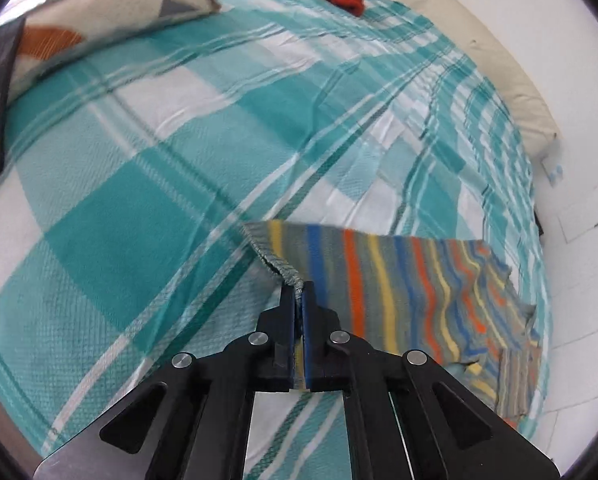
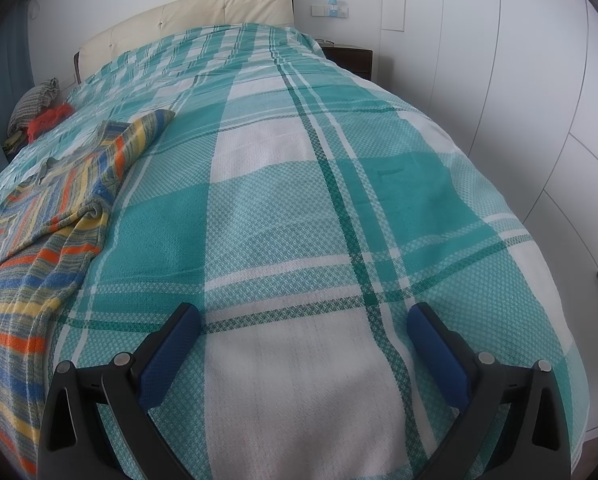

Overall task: Fold small clothes
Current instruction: 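Grasp the striped sweater hem edge with the left gripper, then fold the hem up over the body toward the collar and open the left gripper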

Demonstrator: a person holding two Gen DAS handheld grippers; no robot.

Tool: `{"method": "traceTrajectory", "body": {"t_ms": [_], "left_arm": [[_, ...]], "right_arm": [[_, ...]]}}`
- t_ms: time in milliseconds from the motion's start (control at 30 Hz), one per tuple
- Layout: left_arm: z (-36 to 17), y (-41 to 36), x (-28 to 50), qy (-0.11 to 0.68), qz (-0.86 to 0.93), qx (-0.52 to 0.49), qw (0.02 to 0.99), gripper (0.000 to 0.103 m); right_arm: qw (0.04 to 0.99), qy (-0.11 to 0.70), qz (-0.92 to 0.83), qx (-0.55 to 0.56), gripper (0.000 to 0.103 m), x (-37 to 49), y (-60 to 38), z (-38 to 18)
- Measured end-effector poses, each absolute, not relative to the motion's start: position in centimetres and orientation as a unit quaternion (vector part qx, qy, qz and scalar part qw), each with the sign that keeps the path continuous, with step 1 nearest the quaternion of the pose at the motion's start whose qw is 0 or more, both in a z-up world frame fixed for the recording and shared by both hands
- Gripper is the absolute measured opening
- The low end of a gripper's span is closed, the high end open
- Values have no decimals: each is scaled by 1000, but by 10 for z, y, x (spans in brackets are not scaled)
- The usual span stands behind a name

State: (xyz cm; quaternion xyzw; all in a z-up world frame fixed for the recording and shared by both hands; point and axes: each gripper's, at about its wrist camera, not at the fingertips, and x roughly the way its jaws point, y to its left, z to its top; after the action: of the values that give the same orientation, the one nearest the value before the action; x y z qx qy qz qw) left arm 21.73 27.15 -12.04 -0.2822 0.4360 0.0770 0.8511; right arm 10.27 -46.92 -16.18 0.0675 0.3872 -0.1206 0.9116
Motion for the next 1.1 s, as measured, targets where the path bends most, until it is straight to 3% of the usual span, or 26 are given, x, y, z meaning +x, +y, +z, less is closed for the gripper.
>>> {"method": "traceTrajectory", "body": {"t_ms": [267, 433, 467, 500, 533, 567, 600, 900, 1100], "left_arm": [[50, 120, 249, 347, -127, -161, 915, 1], [56, -13, 266, 358, -251, -78, 896, 3], [44, -37, 270, 374, -267, -60, 886, 9], [30, -56, 275, 399, -277, -47, 873, 32], [14, -70, 280, 424, -272, -36, 863, 69], [2, -76, 281, 436, -265, -32, 859, 78], [-6, -75, 280, 432, -258, -35, 863, 81], [-68, 38, 314, 491, -123, -150, 849, 78], [-109, 33, 311, 547, -116, -63, 827, 74]], "right_arm": [[912, 387, -120, 67, 103, 103, -469, -162], [912, 387, -121, 65, 103, 104, -469, -162], [912, 387, -121, 65, 103, 104, -469, -162], [912, 387, -121, 65, 103, 104, -469, -162], [912, 387, -121, 65, 103, 104, -469, -162], [912, 387, -121, 65, 103, 104, -469, -162], [912, 387, -121, 65, 103, 104, -469, -162], [912, 387, -121, 64, 103, 104, -469, -162], [911, 388, -126, 55, 103, 104, -467, -162]]}}
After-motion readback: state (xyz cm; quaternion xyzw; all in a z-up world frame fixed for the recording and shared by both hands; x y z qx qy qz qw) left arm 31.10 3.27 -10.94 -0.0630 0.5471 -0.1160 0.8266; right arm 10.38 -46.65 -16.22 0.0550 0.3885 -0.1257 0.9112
